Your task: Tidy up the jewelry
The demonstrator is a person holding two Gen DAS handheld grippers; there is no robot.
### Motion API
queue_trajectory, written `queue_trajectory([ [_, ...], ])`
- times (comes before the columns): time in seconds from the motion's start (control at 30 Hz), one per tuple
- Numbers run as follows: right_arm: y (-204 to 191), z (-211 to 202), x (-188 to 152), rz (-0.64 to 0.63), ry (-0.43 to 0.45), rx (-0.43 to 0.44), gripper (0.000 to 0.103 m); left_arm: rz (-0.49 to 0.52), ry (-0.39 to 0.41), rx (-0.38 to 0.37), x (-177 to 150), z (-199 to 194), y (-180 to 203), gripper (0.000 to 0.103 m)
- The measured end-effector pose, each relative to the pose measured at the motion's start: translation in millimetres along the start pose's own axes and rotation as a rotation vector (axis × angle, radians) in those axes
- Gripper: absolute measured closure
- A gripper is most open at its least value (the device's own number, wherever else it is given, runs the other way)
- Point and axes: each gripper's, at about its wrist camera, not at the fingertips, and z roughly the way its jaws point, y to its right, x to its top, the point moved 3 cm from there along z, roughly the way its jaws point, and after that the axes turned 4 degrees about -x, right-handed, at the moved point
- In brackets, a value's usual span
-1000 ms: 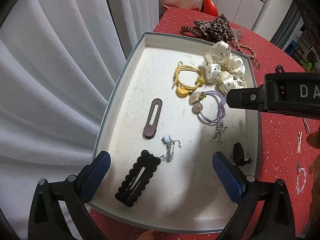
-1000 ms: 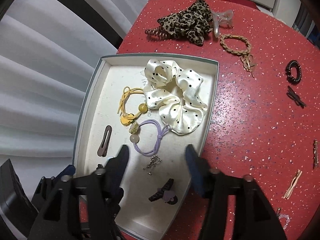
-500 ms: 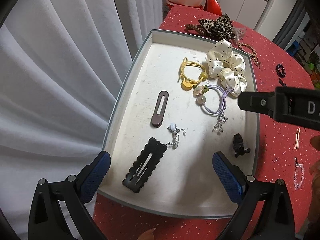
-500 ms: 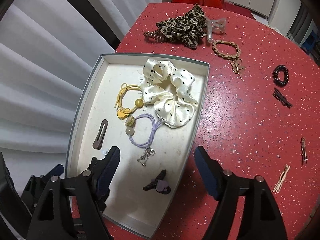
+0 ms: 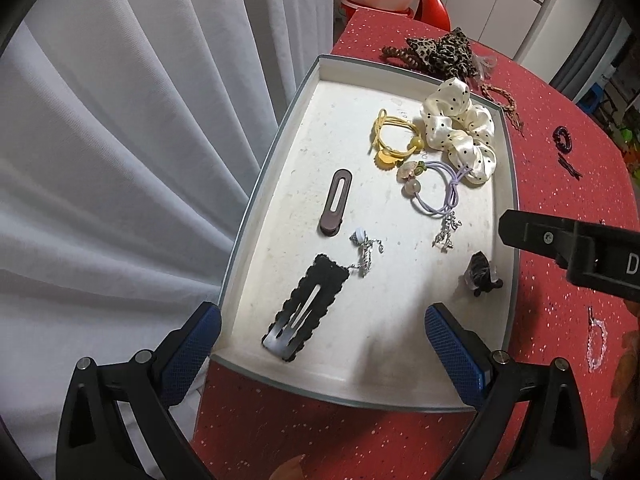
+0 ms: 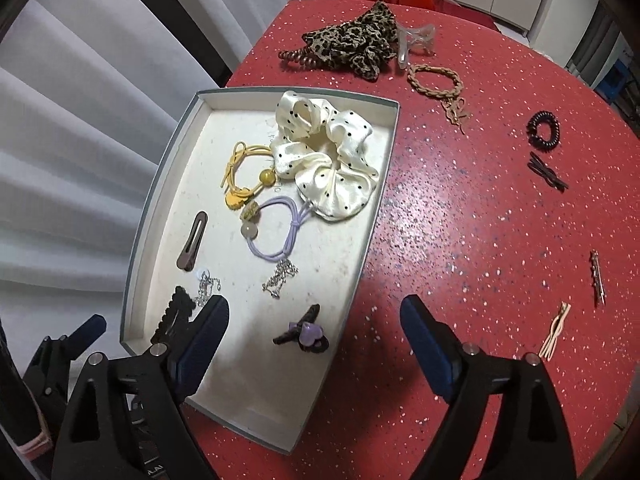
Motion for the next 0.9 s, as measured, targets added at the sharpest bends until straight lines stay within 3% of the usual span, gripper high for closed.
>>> queue_trajectory([
  [0.03, 1, 0, 0, 0.006, 0.001, 0.002, 0.012, 0.0, 0.002, 0.007, -1, -2, -2, 0.001],
  [0.1, 1, -3, -2, 0.014, 0.011, 0.007, 0.0, 0.002, 0.002, 0.017, -2, -3, -3, 0.001],
  [0.57, 1, -12, -16, 0.014, -0.028, -0.019, 0.0, 0.006, -0.005, 0.038, -11, -16, -9, 0.001],
  [0.9, -3, -21, -21, 0.006, -0.023, -0.034, 0.0, -0.013, -0.015, -0.003, -14, -27, -13, 0.001],
])
